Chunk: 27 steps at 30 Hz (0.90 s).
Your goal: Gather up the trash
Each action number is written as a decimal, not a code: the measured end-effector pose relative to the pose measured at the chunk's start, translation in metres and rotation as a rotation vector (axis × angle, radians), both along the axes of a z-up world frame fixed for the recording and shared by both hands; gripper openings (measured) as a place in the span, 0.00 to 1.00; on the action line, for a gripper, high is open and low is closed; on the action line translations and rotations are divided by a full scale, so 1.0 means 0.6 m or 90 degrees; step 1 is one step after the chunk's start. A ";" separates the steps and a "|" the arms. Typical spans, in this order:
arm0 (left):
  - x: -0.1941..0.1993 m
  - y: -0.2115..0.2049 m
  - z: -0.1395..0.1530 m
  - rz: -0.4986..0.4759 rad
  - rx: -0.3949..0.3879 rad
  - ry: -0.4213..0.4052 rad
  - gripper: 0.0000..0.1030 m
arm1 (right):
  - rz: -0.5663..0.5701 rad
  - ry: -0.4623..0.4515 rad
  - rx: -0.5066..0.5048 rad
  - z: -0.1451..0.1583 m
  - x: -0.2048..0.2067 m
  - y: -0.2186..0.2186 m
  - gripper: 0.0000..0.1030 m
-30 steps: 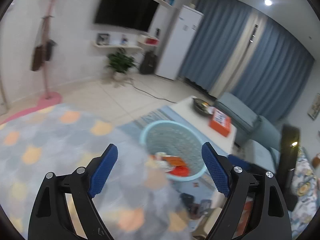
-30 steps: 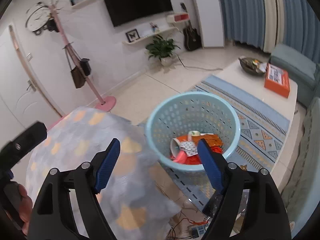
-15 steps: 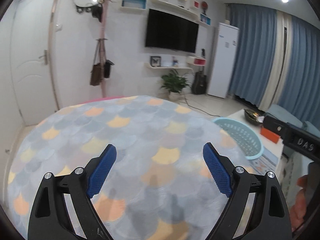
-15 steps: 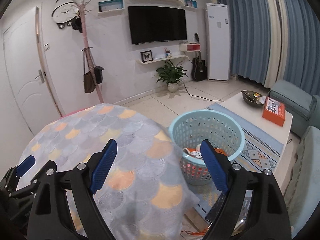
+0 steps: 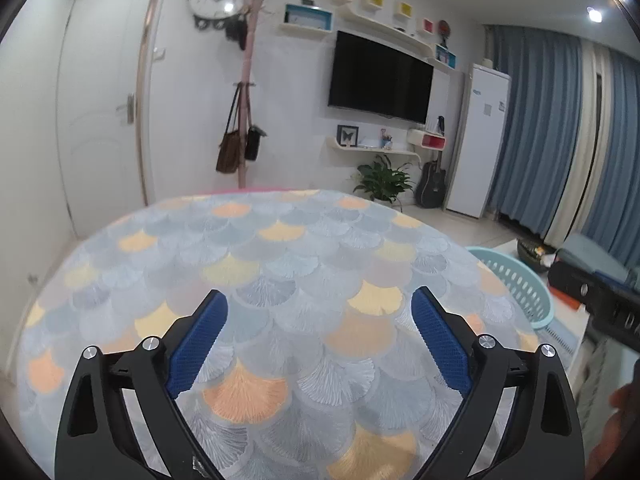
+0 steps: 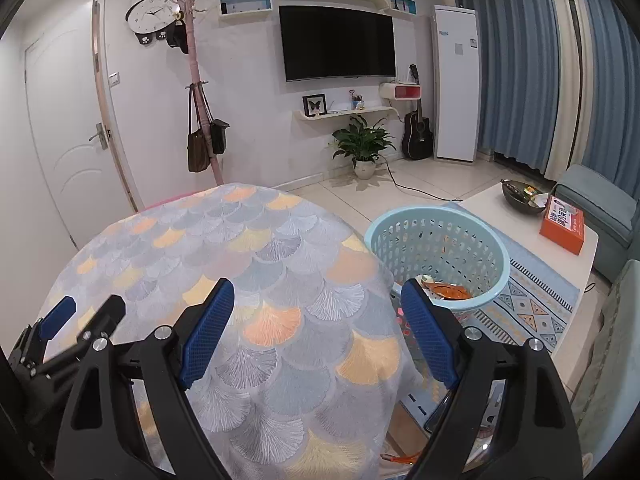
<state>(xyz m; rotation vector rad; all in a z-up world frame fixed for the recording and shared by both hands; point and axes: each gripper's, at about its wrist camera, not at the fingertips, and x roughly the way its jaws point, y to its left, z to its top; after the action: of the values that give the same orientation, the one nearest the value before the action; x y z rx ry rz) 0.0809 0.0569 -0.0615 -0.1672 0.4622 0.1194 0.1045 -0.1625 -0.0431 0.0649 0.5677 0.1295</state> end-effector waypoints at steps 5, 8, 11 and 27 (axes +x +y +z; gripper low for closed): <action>0.010 0.021 -0.017 -0.022 -0.060 0.032 0.92 | 0.002 0.006 0.020 -0.011 -0.005 -0.003 0.79; -0.003 0.008 -0.011 -0.019 -0.029 0.005 0.92 | 0.001 -0.001 0.021 -0.013 -0.013 -0.002 0.79; -0.016 -0.006 -0.004 -0.013 0.004 -0.021 0.92 | -0.003 -0.013 0.007 -0.009 -0.020 0.001 0.79; -0.040 -0.020 0.012 0.001 0.045 -0.064 0.93 | 0.003 -0.027 0.008 -0.004 -0.035 0.009 0.79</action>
<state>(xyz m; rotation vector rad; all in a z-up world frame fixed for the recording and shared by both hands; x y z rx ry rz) 0.0570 0.0447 -0.0542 -0.1045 0.3569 0.1286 0.0835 -0.1573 -0.0453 0.0727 0.5247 0.1385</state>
